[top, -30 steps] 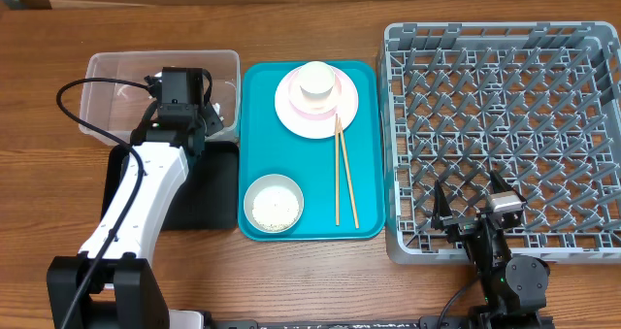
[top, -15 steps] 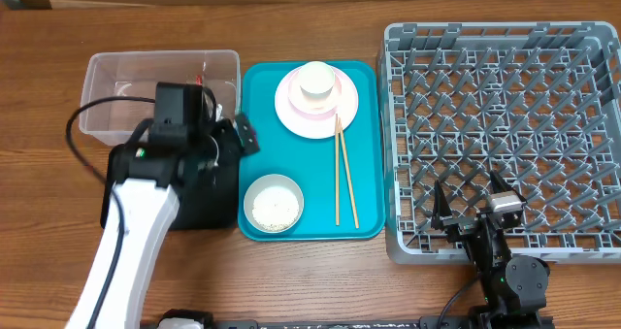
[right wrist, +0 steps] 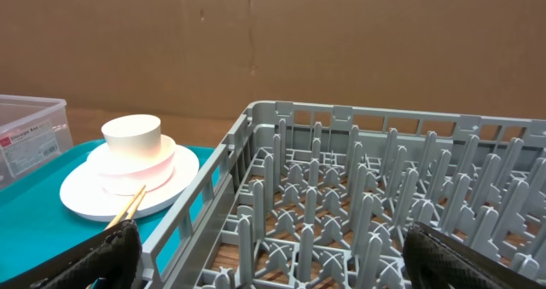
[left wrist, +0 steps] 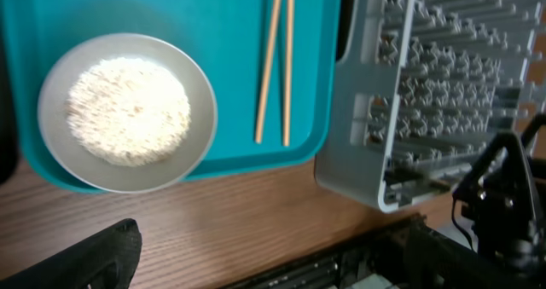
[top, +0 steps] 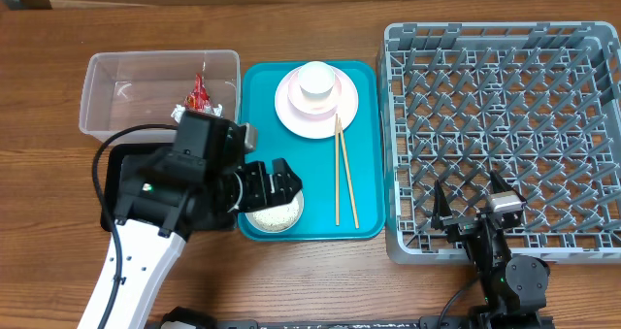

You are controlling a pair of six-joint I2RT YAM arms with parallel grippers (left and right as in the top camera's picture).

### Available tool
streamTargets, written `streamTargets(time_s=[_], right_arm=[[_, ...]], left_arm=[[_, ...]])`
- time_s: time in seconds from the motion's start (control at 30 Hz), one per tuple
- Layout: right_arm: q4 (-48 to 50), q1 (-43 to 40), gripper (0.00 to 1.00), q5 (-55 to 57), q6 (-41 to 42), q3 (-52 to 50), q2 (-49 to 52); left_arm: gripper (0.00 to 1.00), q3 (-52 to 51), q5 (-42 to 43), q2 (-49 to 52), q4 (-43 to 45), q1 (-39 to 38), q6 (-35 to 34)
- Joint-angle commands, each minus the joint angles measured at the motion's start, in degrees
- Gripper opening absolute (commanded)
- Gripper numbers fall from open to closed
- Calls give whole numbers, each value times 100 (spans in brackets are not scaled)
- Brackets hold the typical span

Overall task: Sort waste into correct bins and load items into the dishwasher
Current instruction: 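Move the left gripper down to the rim of the white rice bowl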

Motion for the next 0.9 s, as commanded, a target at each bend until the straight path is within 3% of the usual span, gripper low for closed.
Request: streamTargets(time_s=[0.0, 0.3, 0.87], right_arm=[[44, -22, 100, 13, -2, -61, -46], [44, -22, 100, 13, -2, -61, -46], [44, -22, 100, 13, -2, -61, -46]], left_arm=[[100, 83, 28, -79, -11, -299, -170], [100, 83, -1023, -79, 87, -1279, -483], [100, 72, -2129, -63, 136, -2070, -645]])
